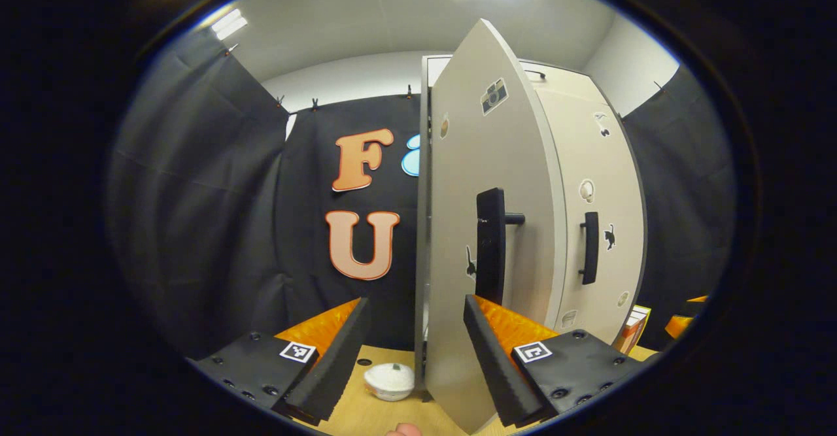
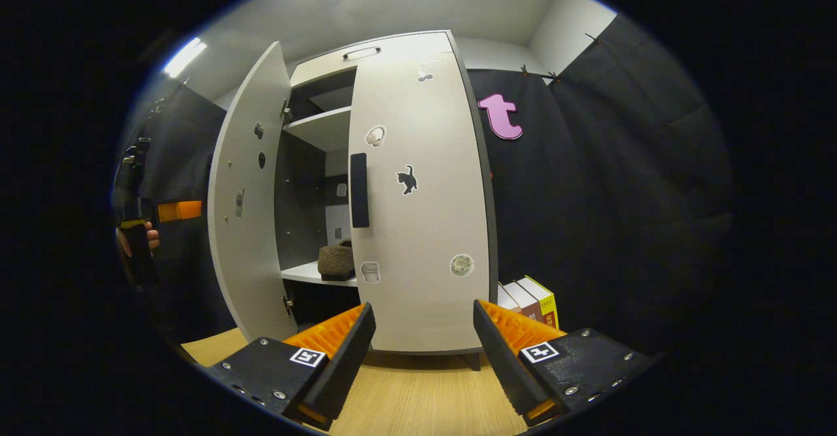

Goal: Grab one shoe with the right hand and put it into the shoe cabinet, grab the other shoe with the left hand and put it into the shoe cabinet; then close the right door with the right hand and the left door with the left hand.

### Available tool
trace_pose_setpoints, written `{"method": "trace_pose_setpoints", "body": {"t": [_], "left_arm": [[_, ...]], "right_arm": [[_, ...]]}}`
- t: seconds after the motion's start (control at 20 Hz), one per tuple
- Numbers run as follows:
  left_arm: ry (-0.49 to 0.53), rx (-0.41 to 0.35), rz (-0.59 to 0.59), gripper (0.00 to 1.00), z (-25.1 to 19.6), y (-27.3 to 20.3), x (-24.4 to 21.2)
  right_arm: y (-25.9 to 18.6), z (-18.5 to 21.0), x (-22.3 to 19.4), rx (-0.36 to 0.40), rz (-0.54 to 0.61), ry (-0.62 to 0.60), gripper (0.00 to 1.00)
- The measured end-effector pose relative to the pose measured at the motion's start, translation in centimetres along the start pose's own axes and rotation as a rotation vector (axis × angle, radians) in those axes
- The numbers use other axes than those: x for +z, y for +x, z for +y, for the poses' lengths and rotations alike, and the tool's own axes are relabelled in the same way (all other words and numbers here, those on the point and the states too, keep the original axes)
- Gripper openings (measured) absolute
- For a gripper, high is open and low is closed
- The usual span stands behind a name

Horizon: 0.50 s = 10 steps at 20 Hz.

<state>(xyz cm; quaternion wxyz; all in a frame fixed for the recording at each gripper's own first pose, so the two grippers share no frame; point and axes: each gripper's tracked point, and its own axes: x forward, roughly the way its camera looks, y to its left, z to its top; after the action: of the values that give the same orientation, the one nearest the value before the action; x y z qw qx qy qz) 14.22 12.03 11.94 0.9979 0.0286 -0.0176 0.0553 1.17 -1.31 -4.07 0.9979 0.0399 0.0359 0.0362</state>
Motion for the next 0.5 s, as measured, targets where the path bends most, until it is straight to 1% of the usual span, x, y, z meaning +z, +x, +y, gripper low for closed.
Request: {"method": "trace_pose_setpoints", "body": {"t": [0.05,0.1,0.15,0.2,0.35,0.45,0.5], "left_arm": [[-0.01,-0.023,-0.001,0.91,-1.0,0.3,-0.1],[-0.021,-0.04,-0.009,0.95,-1.7,0.5,0.3],[-0.029,-0.057,-0.022,0.92,-2.5,0.9,0.9],[-0.031,-0.076,-0.034,0.96,-3.4,1.3,1.2],[-0.034,-0.139,-0.034,0.93,-6.8,2.4,1.0],[-0.035,-0.157,-0.025,0.99,-8.2,3.2,0.4],[-0.037,-0.163,-0.023,0.96,-8.7,3.9,0.1]], "right_arm": [[-0.3,-0.3,0.1,-0.007,-0.003,-0.001,0.93],[-0.5,-0.6,0.2,-0.017,-0.006,-0.003,0.93],[-0.8,-0.9,0.3,-0.026,-0.01,-0.005,0.93],[-1.1,-1.2,0.4,-0.036,-0.014,-0.007,0.93],[-1.8,-1.9,0.5,-0.058,-0.014,-0.006,0.93],[-2.0,-2.2,0.6,-0.071,-0.015,-0.006,0.93],[-2.0,-2.3,0.7,-0.077,-0.017,-0.006,0.93]]}}
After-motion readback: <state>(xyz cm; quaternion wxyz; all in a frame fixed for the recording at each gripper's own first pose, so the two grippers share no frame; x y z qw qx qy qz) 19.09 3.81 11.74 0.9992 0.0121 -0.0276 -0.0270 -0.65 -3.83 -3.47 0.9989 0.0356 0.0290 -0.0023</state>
